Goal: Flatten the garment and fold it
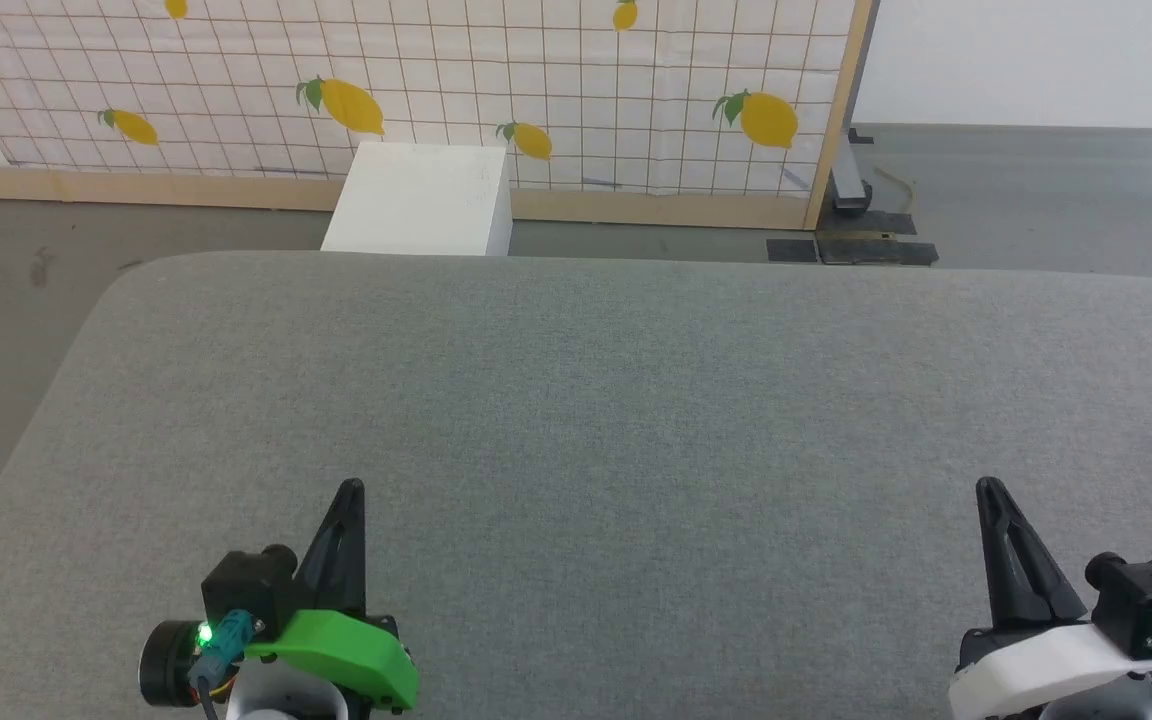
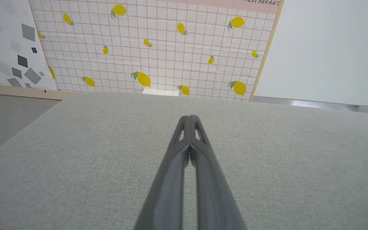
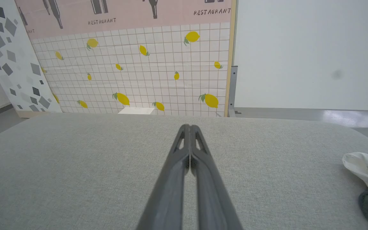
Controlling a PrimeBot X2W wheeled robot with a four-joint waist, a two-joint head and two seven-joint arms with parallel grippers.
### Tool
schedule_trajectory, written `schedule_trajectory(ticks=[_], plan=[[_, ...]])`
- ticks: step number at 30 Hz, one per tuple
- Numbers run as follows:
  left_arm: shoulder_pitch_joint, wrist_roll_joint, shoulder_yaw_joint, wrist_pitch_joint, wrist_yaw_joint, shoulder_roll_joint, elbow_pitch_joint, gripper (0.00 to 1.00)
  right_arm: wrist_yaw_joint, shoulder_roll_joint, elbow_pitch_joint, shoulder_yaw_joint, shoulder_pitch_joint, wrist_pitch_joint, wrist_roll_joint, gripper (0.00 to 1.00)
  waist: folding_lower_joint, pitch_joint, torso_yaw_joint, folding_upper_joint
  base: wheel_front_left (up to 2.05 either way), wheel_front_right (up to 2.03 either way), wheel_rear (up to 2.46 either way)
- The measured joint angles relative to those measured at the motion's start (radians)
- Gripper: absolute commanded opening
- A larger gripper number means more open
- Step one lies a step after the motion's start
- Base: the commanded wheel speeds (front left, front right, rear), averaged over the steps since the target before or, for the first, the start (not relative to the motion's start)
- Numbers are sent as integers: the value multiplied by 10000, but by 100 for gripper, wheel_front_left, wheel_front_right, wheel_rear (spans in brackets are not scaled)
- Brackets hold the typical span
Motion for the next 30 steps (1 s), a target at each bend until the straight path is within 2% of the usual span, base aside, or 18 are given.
schedule_trajectory(ticks=[30], plan=[[0,537,173,581,190,0,-443,0,0,0,4,226,-255,387,-385,0,0,134,-282,0,0,0,0]])
